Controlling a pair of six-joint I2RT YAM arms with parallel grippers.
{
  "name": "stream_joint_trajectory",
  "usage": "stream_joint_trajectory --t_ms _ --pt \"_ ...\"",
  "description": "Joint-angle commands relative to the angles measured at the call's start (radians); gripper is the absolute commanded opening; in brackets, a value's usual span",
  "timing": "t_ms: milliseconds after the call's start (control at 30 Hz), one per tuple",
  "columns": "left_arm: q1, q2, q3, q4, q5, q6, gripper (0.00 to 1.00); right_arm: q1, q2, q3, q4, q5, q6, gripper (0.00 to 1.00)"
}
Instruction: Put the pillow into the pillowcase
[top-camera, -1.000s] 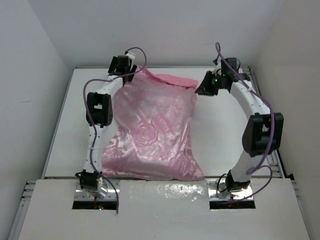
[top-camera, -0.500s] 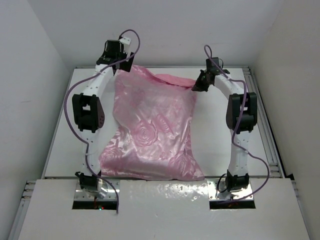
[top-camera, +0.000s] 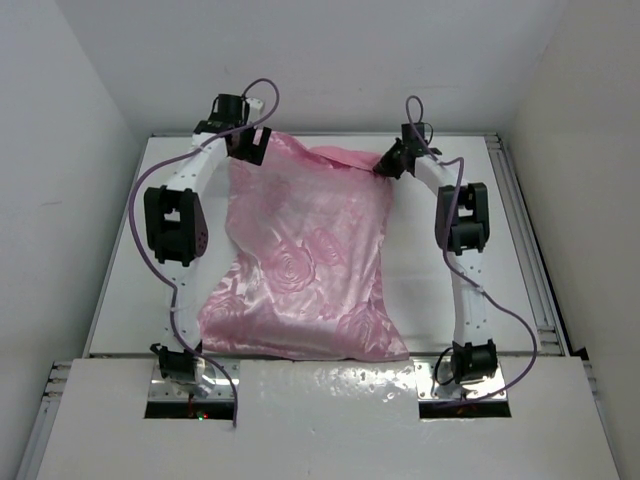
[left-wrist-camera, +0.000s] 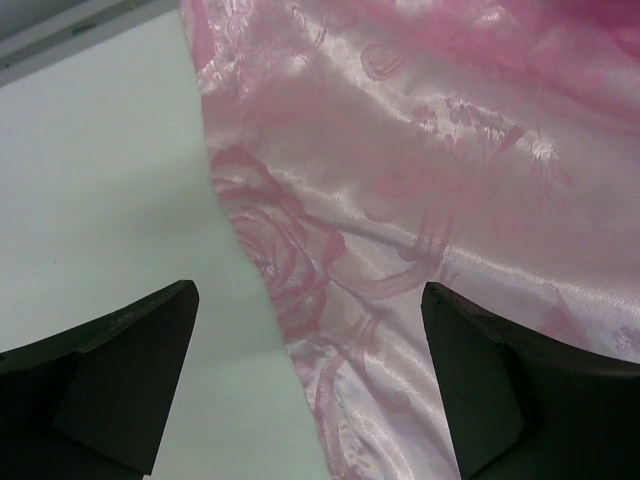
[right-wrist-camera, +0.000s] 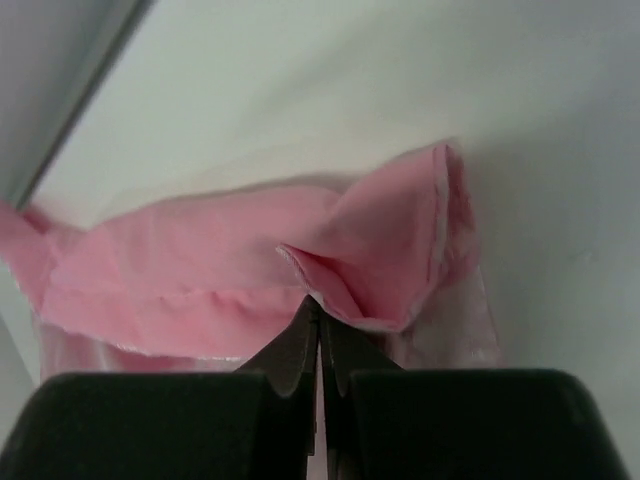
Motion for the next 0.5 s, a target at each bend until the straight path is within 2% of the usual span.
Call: stream_joint_trajectory --t_ms 0,67,167,233,333,400,467 --pt "0.028 -0.084 -0.022 0.011 -0.013 -0.021 0.93 -0.015 0.01 0.045 0.14 0.07 0.085 0.0" --pt "0.032 -0.087 -0.023 0.008 -0.016 -0.026 0.93 -0.024 -0.004 0.029 0.272 0.133 0.109 0.0" --pt "0.031 -0.086 -0.02 0.002 -0.012 -0.029 0.93 -0.022 0.022 0.106 0.323 0.287 0.094 0.0" --pt "0.032 -0.086 -0.019 -0.003 -0.01 -0.034 0.93 -0.02 0.063 0.164 0.446 0.374 0.077 0.0" --pt "0.032 -0.089 -0.02 -0.011 -0.019 -0.038 0.93 -0.021 0.145 0.25 0.45 0.474 0.039 0.0" --pt "0.031 -0.089 -0.025 -0.014 -0.021 -0.038 0.93 -0.023 0.148 0.27 0.446 0.496 -0.03 0.0" --pt "0.032 -0.095 -0.037 -0.017 -0.023 -0.038 0.93 -0.037 0.09 0.204 0.456 0.447 -0.067 0.0"
